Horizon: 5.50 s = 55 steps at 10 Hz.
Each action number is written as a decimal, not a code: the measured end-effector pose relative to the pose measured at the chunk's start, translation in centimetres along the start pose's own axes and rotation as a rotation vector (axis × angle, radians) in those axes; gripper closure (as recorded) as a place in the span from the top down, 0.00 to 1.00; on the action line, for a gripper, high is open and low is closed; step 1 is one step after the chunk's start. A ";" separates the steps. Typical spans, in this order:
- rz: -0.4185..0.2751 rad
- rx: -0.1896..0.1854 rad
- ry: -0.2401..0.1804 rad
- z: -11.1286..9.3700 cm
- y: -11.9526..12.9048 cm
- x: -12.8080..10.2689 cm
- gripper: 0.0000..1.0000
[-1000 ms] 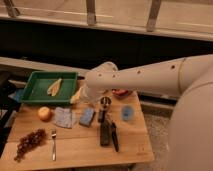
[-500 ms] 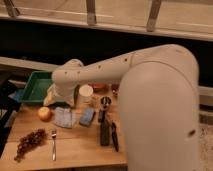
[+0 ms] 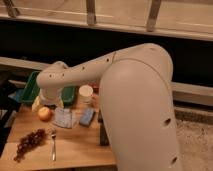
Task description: Place grapes in table surface
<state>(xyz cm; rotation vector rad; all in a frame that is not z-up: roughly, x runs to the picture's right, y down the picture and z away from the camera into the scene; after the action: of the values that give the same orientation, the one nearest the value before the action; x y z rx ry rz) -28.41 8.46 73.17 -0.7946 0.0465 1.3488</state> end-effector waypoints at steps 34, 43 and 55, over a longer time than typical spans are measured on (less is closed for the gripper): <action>0.055 -0.122 0.289 14.0 5.5 9.1 0.00; 0.114 -0.205 -0.023 2.8 0.9 4.5 0.00; -0.002 -0.408 -0.048 4.1 4.7 3.0 0.00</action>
<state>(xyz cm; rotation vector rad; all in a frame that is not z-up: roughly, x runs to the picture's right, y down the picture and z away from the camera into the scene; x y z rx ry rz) -33.38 13.27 72.58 -1.1018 -0.2755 1.3939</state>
